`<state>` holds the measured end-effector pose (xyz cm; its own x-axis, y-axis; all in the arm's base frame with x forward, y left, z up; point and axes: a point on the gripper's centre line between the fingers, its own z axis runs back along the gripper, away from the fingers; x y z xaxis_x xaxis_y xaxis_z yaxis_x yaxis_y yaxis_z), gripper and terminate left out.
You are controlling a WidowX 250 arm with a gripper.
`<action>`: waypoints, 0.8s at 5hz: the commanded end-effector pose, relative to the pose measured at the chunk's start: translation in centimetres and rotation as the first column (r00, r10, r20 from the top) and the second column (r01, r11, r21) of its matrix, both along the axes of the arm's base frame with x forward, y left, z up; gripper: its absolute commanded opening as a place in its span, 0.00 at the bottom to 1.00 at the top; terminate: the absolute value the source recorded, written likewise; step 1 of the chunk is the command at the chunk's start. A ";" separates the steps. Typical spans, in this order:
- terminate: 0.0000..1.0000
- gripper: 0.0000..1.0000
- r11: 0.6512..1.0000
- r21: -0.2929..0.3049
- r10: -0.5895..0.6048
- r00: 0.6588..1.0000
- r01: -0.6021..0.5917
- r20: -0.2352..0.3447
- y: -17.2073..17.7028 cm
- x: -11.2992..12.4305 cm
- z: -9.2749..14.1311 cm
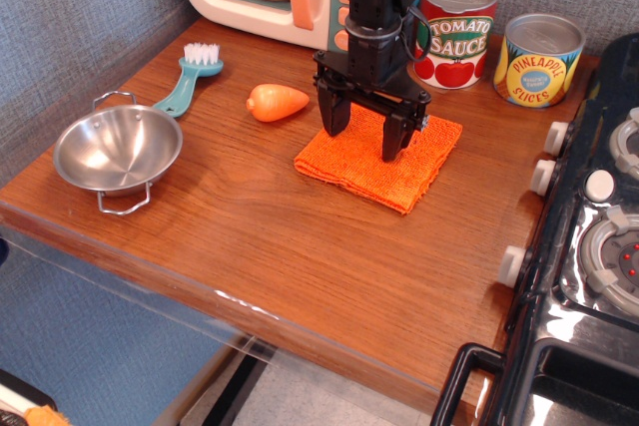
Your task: PLACE THE ORANGE CLOTH AT THE CENTER EDGE OF THE TABLE
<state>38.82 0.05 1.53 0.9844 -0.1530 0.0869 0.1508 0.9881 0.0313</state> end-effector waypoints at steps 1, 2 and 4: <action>0.00 1.00 0.999 0.047 -0.013 1.000 0.013 -0.012 1.6 -1.2 -0.4; 0.00 1.00 0.997 0.050 -0.060 0.997 0.063 -0.054 2.3 -3.6 -1.0; 0.00 1.00 0.994 -0.019 -0.106 0.992 0.105 -0.074 2.1 -9.8 0.1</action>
